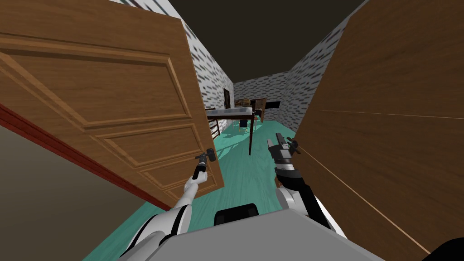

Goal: Push the door open

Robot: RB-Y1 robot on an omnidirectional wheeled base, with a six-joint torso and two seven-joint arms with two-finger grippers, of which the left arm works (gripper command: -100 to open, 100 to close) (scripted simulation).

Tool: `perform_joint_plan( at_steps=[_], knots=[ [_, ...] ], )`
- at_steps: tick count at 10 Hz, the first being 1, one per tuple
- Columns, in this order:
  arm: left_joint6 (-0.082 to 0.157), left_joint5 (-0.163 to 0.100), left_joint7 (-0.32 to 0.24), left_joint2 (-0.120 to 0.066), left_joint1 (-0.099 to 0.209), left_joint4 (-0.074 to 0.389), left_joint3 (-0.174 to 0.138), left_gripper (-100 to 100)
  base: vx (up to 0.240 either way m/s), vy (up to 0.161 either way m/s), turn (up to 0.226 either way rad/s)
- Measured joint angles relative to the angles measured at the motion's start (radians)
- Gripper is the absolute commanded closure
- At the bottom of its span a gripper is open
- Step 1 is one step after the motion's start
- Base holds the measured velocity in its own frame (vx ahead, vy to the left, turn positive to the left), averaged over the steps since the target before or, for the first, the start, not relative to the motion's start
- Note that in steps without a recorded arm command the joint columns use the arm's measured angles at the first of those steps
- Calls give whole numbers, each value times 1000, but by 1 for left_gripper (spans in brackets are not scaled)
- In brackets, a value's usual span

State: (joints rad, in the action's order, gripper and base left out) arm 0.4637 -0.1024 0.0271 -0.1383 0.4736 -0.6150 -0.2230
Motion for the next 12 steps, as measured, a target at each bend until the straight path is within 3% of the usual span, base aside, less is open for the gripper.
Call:
perform_joint_plan(
  at_steps=[2,3,5,6,7,8,9,10,11,12],
  knots=[
    [-7,-5,6,-7,-9,-22,-15,100,181,-55,54],
    [3,-9,14,-8,4,2,-29,100,190,-85,48],
    [1,-16,14,-24,3,6,-44,100,192,-83,72],
    [-16,-18,20,-21,-17,-31,-55,100,194,-96,75],
    [-7,-22,24,-28,-9,-10,-66,100,204,-68,67],
    [-18,-25,31,-24,-32,-46,-78,100,138,-39,35],
    [-19,-27,33,-30,-28,-40,-83,100,46,-15,-2],
    [-3,-28,30,-39,-14,-16,-85,100,136,-59,48],
    [1,-31,34,-37,-25,-23,-94,100,188,-107,90],
    [8,-35,36,-45,-14,8,-104,100,165,-106,71]
  ],
)
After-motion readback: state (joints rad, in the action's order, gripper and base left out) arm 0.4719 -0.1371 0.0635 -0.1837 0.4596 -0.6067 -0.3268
